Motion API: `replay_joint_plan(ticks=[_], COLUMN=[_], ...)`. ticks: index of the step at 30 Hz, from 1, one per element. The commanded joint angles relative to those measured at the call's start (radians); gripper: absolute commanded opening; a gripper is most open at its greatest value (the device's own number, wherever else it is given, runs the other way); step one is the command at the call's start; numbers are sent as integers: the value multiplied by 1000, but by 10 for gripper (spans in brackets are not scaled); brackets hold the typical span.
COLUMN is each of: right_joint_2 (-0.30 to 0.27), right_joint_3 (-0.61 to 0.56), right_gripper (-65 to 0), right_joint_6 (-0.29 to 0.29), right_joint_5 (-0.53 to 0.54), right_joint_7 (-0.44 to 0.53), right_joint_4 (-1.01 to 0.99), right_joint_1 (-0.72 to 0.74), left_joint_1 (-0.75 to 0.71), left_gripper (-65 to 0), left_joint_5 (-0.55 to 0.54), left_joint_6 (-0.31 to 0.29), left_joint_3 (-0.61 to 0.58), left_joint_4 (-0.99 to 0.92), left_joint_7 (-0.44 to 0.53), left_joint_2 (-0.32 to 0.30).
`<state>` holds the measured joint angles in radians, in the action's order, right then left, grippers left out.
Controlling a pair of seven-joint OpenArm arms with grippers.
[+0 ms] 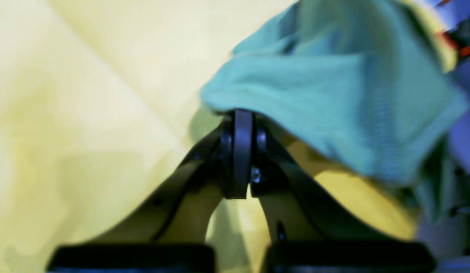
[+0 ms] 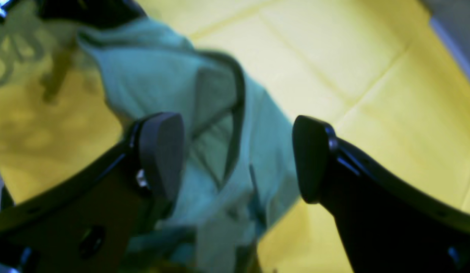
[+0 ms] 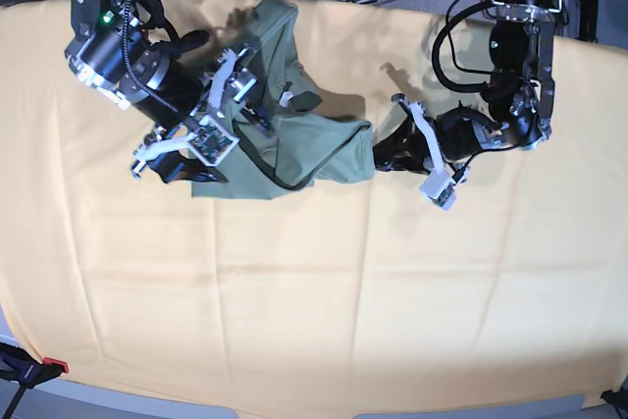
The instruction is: Fold the T-shirt properly
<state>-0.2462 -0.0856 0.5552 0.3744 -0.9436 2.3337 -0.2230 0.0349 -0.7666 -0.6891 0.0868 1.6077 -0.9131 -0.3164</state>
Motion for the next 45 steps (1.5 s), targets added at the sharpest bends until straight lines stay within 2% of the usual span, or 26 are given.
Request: replay_joint_plan(ticks=[1, 4, 7, 11, 18, 20, 21, 24, 26, 29, 30, 33, 38, 40, 41, 45], right_joint_2=[-6, -6, -5, -3, 2, 3, 2, 2, 2, 3, 2, 3, 3, 3, 3, 2], right_joint_3=[25, 56, 45, 14, -95, -144, -167, -223, -249, -286, -297, -328, -396, -418, -425, -430], right_gripper=[-189, -234, -250, -250, -250, -250, -250, -250, -250, -252, -274, -368, -372, -376, -409, -606], right_joint_6=[-8, 1, 79, 127, 103, 102, 84, -19, -79, -133, -153, -172, -182, -208, -217, -220], right_joint_5=[3, 23, 99, 150, 140, 71, 12, -130, -170, -224, -246, -272, -325, -358, -368, -375], right_joint_7=[22, 12, 2, 4, 14, 68, 105, 195, 216, 218, 218, 219, 219, 218, 218, 219], right_joint_4=[17, 16, 16, 16, -9, -51, -76, -140, -151, -151, -153, -177, -284, -318, -321, -299], right_joint_1=[0, -38, -85, -119, -117, -117, -117, -106, -101, -94, -92, -84, -57, -42, -34, -8], left_joint_1=[35, 76, 112, 153, 151, 145, 145, 146, 145, 146, 146, 146, 145, 145, 145, 145], left_gripper=[-650, -650, -650, -650, -650, -650, -650, -650, -650, -650, -650, -650, -650, -650, -650, -650], left_joint_5=[-4, 92, 205, 299, 310, 309, 311, 314, 313, 309, 304, 299, 294, 294, 294, 286], left_joint_6=[2, 76, 148, 243, 257, 257, 257, 257, 257, 257, 257, 257, 257, 257, 257, 257], left_joint_3=[6, 5, 5, 5, 5, 5, 5, 5, 5, 5, 5, 5, 5, 5, 5, 5], left_joint_4=[18, 18, 18, 17, 17, 17, 17, 17, 17, 17, 17, 17, 17, 17, 17, 17], left_joint_7=[35, 58, 85, 148, 150, 150, 150, 150, 150, 150, 150, 150, 150, 150, 150, 150], left_joint_2=[-5, -6, -8, -17, -21, -21, -22, -22, -22, -21, -21, -21, -22, -21, -22, -21])
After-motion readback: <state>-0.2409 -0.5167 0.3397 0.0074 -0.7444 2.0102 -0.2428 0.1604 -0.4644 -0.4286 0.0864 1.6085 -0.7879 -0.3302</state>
